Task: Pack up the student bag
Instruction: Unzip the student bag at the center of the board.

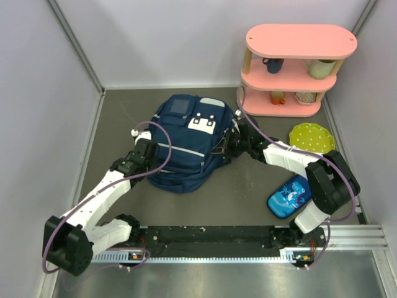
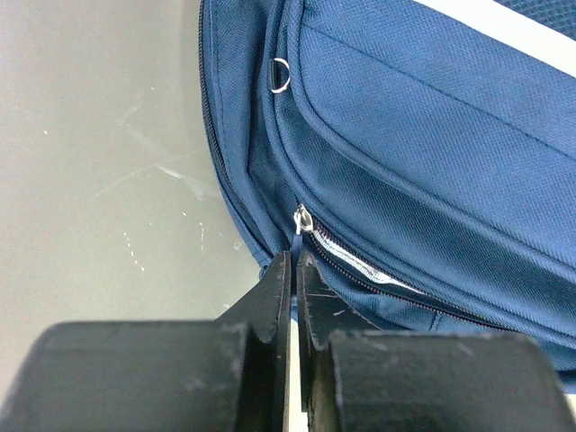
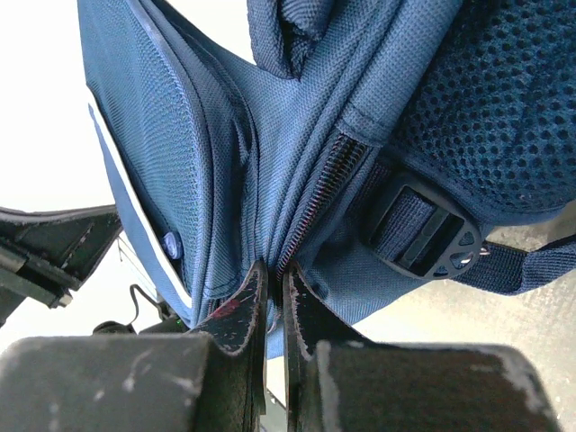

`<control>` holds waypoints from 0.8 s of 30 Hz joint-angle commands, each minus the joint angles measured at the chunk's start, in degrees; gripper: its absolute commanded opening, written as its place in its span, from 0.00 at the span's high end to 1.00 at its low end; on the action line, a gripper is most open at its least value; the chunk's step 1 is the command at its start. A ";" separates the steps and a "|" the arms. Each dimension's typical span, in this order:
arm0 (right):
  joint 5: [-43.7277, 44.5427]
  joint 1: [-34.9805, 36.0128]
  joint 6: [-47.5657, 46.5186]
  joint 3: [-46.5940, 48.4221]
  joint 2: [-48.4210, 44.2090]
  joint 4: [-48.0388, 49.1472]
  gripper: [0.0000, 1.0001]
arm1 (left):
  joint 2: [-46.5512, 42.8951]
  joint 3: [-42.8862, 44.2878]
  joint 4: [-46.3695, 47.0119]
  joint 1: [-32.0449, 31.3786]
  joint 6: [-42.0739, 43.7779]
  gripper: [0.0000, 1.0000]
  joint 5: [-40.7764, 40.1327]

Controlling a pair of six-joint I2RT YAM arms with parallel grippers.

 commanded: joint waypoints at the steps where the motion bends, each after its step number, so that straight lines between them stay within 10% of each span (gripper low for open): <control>1: 0.17 -2.43 -3.85 3.92 -2.80 0.01 1.00 | 1.60 1.16 4.04 2.92 4.29 1.00 -0.61; 21: 1.85 -2.70 -18.44 13.41 0.98 -13.78 1.00 | 4.24 2.91 8.61 4.59 5.69 1.00 1.93; 24: -0.09 -2.78 -19.85 14.64 2.38 -13.69 1.00 | 0.03 0.72 10.63 4.24 6.13 0.74 9.32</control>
